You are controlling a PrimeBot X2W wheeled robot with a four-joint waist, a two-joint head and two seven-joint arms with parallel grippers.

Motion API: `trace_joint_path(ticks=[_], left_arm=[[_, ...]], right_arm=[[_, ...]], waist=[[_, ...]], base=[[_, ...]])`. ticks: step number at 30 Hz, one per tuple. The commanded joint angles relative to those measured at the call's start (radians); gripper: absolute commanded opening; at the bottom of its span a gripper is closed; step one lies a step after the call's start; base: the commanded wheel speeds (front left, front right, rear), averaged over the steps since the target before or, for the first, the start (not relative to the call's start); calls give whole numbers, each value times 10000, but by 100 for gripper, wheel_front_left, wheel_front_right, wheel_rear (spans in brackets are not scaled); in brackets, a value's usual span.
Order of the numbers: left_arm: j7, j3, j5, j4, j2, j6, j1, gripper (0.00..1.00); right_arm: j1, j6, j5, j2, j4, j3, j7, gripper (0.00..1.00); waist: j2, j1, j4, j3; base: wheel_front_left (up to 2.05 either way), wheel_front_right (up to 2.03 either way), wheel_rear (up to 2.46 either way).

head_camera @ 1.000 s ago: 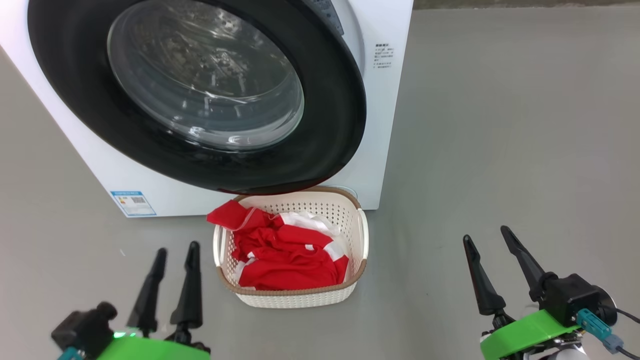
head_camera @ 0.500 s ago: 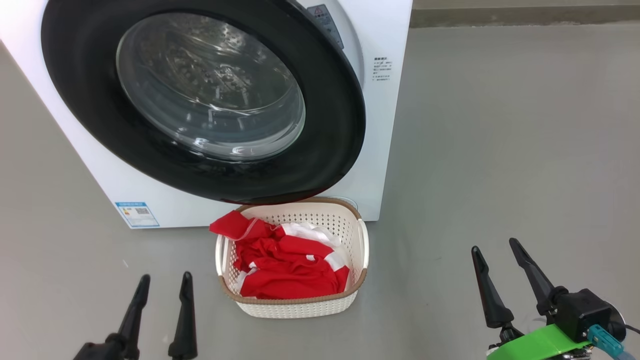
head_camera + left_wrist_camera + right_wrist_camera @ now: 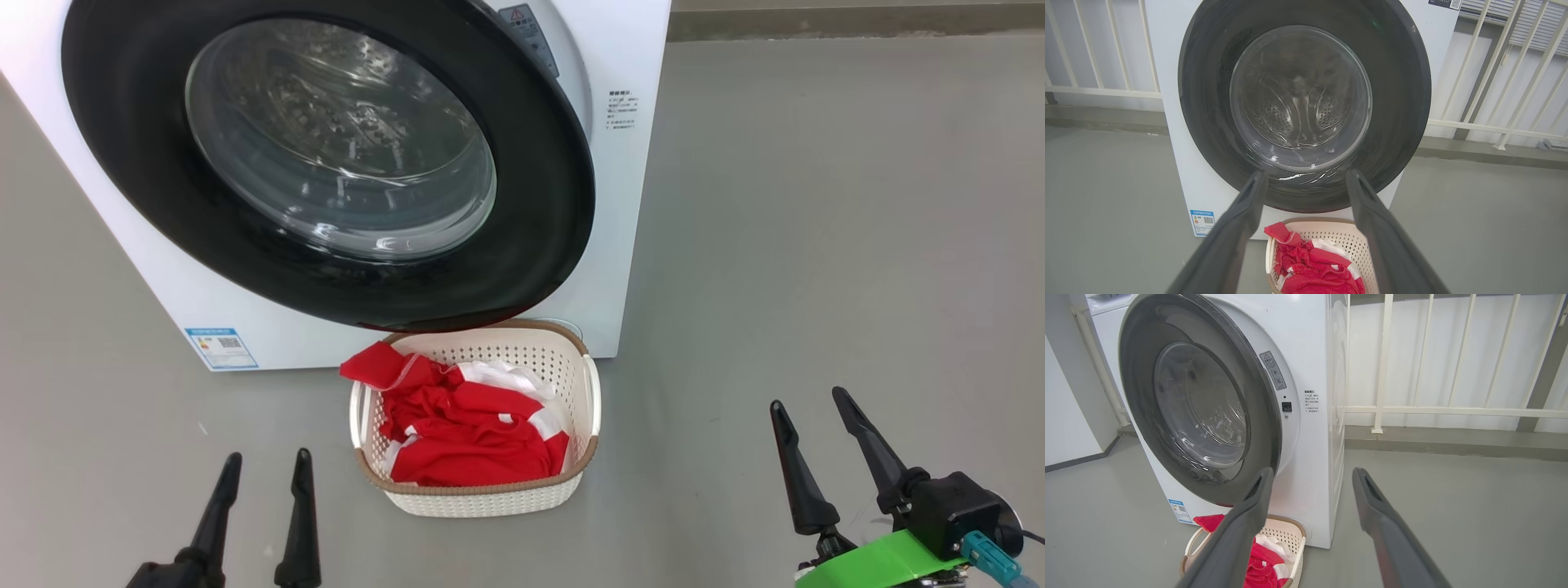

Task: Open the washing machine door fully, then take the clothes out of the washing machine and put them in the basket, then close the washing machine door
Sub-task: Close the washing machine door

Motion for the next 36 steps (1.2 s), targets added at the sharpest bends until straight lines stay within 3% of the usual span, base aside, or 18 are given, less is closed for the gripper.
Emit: trace_joint_path(ticks=[1, 8, 9, 10, 36], left_arm=[[-118, 343, 121, -180, 31, -91, -153, 100], [-118, 168, 143, -141, 22, -105, -214, 100], [-118, 121, 135, -167, 21, -87, -219, 100], [-118, 60, 117, -193, 21, -74, -233, 100], [-118, -1750, 416, -404, 19, 149, -969, 100]], right_arm=[[-80, 46, -151, -79, -294, 200, -63, 100], [-173, 46, -227, -79, -215, 176, -63, 100], [-218, 46, -236, -79, -98, 232, -63, 42], [-312, 46, -231, -79, -6, 251, -63, 0], [-5262, 46, -917, -79, 4788, 781, -21, 0]], waist=[[0, 0, -1, 9], [0, 0, 91, 25], [0, 0, 124, 35], [0, 0, 183, 50], [0, 0, 2834, 884]], base=[[0, 0, 0], [0, 0, 0], [0, 0, 0], [0, 0, 0], [0, 0, 0]])
